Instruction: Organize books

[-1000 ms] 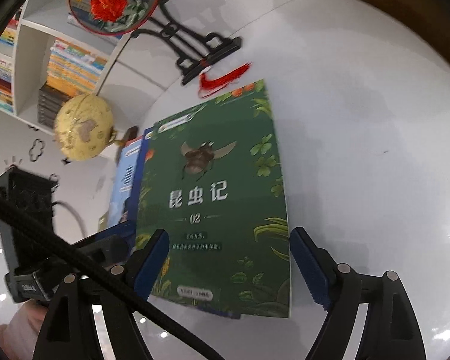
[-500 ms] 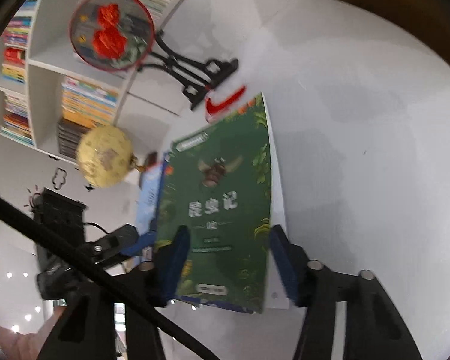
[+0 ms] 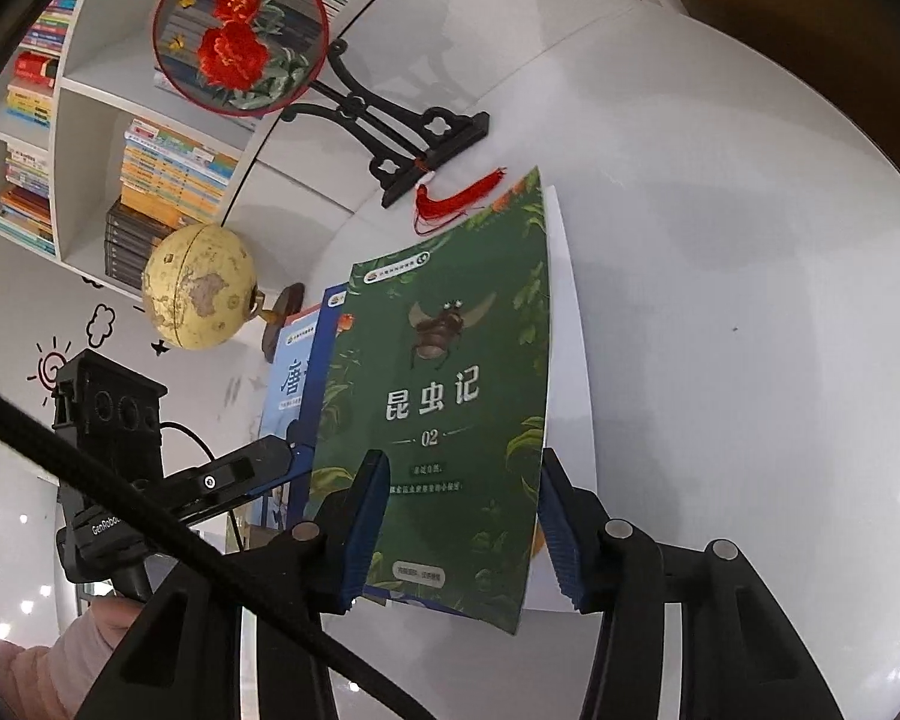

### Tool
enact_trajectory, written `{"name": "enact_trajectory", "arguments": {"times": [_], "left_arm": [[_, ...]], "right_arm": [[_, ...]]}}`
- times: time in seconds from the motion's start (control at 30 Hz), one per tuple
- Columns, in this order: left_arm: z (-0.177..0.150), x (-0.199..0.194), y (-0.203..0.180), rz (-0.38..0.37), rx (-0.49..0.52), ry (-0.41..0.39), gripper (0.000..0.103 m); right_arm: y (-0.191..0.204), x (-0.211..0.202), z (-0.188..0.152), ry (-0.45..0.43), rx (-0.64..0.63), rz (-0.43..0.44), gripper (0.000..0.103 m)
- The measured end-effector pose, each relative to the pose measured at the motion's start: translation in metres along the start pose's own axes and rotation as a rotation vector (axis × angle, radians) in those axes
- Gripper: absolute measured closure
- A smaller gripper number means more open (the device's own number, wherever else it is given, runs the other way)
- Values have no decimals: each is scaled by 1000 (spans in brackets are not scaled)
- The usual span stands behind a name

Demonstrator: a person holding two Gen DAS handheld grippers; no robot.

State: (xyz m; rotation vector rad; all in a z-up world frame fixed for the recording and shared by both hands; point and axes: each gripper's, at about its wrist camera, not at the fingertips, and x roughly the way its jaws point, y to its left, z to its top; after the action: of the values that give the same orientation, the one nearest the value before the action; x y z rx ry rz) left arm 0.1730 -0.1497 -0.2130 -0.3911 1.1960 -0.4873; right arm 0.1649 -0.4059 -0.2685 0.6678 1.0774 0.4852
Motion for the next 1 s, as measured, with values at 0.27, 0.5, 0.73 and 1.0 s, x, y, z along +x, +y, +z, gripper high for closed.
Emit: {"name": "enact_trajectory", "arguments": {"times": [0.27,0.5,0.73,1.0], "left_arm": [[0,8,6,-15,-26,28,36],[-3,15,7,-34,-27,24,48],[-9,17,5,-8,5,9,73],[-8,16,6,-25,-1,7,73]], "right_arm": [[4,4,0,16,-8,-11,54],[6,9,0,38,-32,-80,82],[3,2,1,19,-29,-106,95],[6,-1,1,20,-33,-115,95]]}}
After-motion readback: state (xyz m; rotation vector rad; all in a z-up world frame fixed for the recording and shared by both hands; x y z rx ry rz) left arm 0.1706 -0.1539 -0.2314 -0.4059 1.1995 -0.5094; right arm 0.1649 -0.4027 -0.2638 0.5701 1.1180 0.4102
